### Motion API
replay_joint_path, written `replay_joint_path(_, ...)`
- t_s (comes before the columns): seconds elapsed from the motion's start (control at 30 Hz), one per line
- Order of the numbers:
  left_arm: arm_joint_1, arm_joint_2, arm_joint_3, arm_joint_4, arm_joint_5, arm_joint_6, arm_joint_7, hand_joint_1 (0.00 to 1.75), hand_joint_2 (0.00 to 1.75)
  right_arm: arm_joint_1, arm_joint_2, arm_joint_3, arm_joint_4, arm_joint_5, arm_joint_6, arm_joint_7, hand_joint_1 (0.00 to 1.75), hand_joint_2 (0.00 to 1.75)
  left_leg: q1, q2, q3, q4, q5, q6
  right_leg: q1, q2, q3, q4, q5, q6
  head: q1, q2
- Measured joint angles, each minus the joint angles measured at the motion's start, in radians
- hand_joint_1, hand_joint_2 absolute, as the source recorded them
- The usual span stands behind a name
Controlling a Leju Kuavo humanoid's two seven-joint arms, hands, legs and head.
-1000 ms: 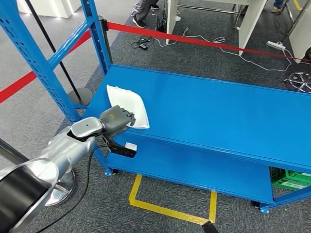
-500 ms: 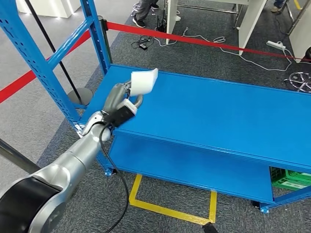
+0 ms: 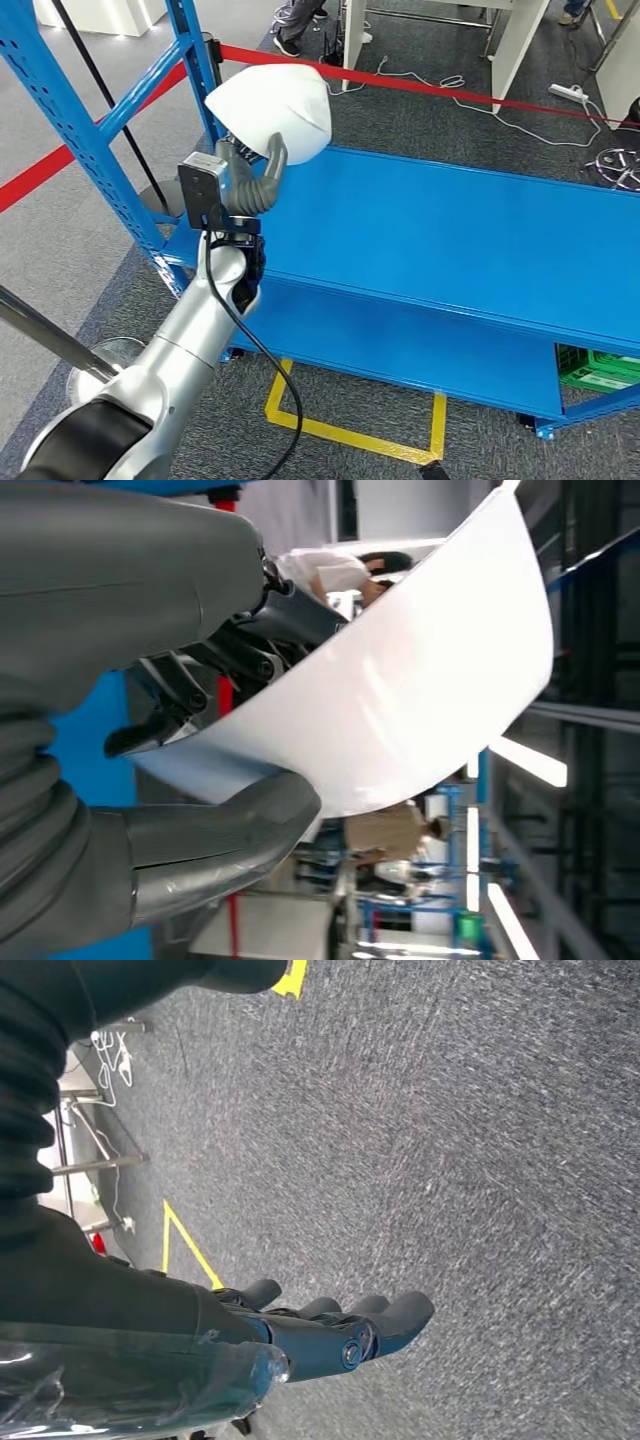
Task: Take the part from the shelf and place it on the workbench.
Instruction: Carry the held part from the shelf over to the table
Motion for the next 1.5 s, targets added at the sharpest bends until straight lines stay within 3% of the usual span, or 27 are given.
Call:
replay_joint_path(0.2, 0.063, -0.012, -0.065, -0.125, 0.024, 0.013, -0.025, 1.75, 1.75, 0.001, 0.002, -0.009, 0.0, -0.009, -0.003, 0.002, 0.0, 1.75, 0.0, 0.0, 0.0, 0.0, 0.0, 0.0, 0.0, 0.001, 0.0, 0.0, 0.0, 0.0, 0.0, 0.0)
replay_joint_path(0.37, 0.196, -0.016, -0.129, -0.323, 0.036, -0.013, -0.107, 1.75, 1.75, 0.001, 0.005, -0.014, 0.0, -0.025, -0.012, 0.002, 0.0, 1.75, 0.0, 0.0, 0.0, 0.0, -0.001, 0.001, 0.0, 0.0, 0.0, 0.0, 0.0, 0.0, 0.0, 0.0)
replay_joint_path(0.67, 0.299, -0.002, -0.174, -0.508, 0.068, 0.005, -0.108, 1.75, 1.75, 0.002, 0.011, -0.029, 0.0, -0.051, -0.029, 0.004, 0.0, 1.75, 0.0, 0.0, 0.0, 0.0, -0.002, 0.001, 0.0, 0.001, 0.0, 0.0, 0.0, 0.0, 0.0, 0.0)
replay_joint_path(0.8, 0.384, 0.031, -0.203, -0.571, 0.052, -0.064, -0.108, 1.75, 1.75, 0.003, 0.017, -0.056, 0.0, -0.099, -0.088, -0.026, 0.0, 1.75, 0.0, 0.0, 0.0, 0.0, -0.002, 0.001, 0.0, 0.001, 0.0, 0.0, -0.001, 0.0, 0.0, 0.0)
replay_joint_path(0.93, 0.494, 0.079, -0.239, -0.646, -0.002, -0.195, -0.108, 1.75, 1.75, 0.006, 0.021, -0.079, 0.0, -0.118, -0.172, -0.164, 0.0, 1.75, 0.0, 0.001, -0.001, 0.0, -0.002, 0.001, 0.0, 0.001, -0.001, 0.0, -0.001, 0.0, 0.0, 0.0)
replay_joint_path(1.07, 0.58, 0.105, -0.234, -0.728, -0.003, -0.333, -0.108, 1.75, 1.75, 0.008, 0.021, -0.085, 0.0, -0.122, -0.154, -0.234, 0.0, 1.75, 0.0, 0.0, -0.001, 0.0, -0.003, 0.001, 0.0, 0.001, -0.001, 0.0, -0.002, 0.0, 0.0, 0.0)
replay_joint_path(1.2, 0.633, 0.116, -0.224, -0.769, -0.03, -0.365, -0.108, 1.75, 1.75, 0.01, 0.021, -0.094, 0.0, -0.142, -0.132, -0.296, 0.0, 1.75, 0.0, 0.001, -0.001, 0.0, -0.003, 0.0, 0.0, 0.001, -0.001, 0.0, -0.002, 0.0, 0.0, 0.0)
replay_joint_path(1.4, 0.675, 0.119, -0.213, -0.794, -0.027, -0.44, -0.108, 1.75, 1.75, 0.012, 0.021, -0.111, -0.001, -0.165, -0.093, -0.298, 0.0, 1.75, 0.0, 0.0, -0.001, 0.0, -0.003, 0.0, 0.0, 0.001, -0.001, 0.0, -0.002, 0.0, 0.0, 0.0)
replay_joint_path(1.5, 0.682, 0.12, -0.208, -0.795, -0.032, -0.457, -0.108, 1.75, 1.75, 0.012, 0.021, -0.129, -0.001, -0.191, -0.075, -0.337, 0.0, 1.75, 0.0, 0.0, -0.001, 0.0, -0.003, 0.0, 0.0, 0.001, -0.001, 0.0, -0.002, 0.0, 0.0, 0.0)
